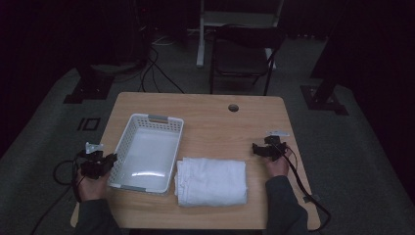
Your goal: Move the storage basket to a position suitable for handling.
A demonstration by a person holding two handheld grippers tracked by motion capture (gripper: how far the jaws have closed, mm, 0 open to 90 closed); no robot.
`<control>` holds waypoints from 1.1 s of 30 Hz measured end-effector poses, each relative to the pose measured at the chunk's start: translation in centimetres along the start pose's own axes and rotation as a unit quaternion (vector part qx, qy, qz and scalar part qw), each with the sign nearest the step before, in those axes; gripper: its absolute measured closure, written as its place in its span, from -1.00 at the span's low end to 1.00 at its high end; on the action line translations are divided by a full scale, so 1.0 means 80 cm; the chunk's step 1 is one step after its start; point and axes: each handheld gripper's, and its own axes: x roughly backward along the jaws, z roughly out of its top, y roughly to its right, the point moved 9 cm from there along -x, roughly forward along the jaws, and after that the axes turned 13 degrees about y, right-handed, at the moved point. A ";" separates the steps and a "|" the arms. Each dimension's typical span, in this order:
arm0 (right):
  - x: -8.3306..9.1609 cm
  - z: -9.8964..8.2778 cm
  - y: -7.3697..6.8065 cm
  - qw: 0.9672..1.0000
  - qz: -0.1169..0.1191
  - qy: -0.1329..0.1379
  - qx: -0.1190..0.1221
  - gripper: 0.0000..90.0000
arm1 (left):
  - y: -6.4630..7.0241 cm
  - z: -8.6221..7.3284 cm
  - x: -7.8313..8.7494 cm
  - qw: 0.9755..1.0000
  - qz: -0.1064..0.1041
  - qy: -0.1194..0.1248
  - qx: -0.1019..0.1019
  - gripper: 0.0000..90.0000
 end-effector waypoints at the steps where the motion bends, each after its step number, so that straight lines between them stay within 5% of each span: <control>1: 0.000 0.000 0.000 1.000 0.000 0.000 0.000 -0.73 | 0.000 0.001 -0.002 1.000 0.000 0.000 -0.001 0.86; 15: 0.000 0.000 0.000 1.000 0.001 0.000 0.001 -0.73 | 0.001 0.017 -0.031 1.000 -0.015 0.021 0.005 0.87; 19: 0.000 0.000 0.000 1.000 0.001 0.000 0.001 -0.73 | 0.003 0.025 -0.040 1.000 -0.006 0.007 -0.013 0.86; 23: 0.000 0.000 0.000 1.000 0.001 0.000 0.000 -0.73 | 0.006 0.031 -0.055 1.000 -0.016 0.008 -0.001 0.86; 33: 0.000 0.000 0.000 1.000 0.001 0.000 0.001 -0.73 | 0.012 0.050 -0.083 1.000 -0.017 0.003 -0.014 0.86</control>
